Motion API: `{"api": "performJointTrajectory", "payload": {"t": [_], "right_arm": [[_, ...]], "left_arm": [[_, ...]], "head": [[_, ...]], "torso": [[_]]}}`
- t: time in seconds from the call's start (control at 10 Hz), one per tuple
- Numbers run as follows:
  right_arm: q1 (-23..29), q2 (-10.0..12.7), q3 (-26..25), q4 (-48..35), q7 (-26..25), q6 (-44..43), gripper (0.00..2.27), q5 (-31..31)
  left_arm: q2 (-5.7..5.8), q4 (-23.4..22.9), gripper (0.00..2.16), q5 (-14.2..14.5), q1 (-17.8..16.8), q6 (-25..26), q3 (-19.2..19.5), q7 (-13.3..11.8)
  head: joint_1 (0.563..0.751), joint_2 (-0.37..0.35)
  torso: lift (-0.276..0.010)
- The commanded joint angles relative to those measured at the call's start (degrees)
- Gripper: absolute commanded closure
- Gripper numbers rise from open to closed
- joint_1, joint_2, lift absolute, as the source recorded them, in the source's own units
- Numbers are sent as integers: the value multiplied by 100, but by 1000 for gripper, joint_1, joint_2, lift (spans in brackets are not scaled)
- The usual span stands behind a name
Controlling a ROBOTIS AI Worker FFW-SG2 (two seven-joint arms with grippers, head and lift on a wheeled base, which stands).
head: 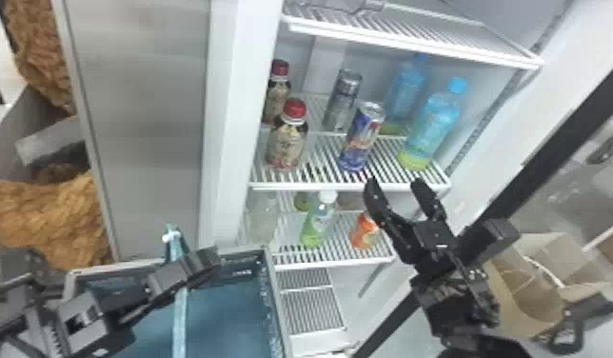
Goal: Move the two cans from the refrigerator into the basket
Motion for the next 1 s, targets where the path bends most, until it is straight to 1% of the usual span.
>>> {"api": "performJointTrajectory", "payload": {"t": [0.0, 0.3, 0.6, 0.9], "right_arm": [[-235, -50, 87, 158, -35, 60, 124, 9], [-713, -182, 304, 524, -106, 130, 124, 20], [-1149, -243, 544, 917, -211, 144, 121, 20], [-1444, -296, 635, 1199, -299, 144, 121, 66]], "left_arm": [[11, 9, 1191, 5, 0, 3, -19, -1], [11, 23, 1191, 16, 14, -11, -19, -1], [11, 37, 1191, 27, 28, -11, -30, -1], [11, 51, 1191, 39, 42, -25, -30, -1]], "head": [[695, -350], [695, -350], [695, -350], [695, -350]], "torso": [[-31], [-31], [-31], [-31]]}}
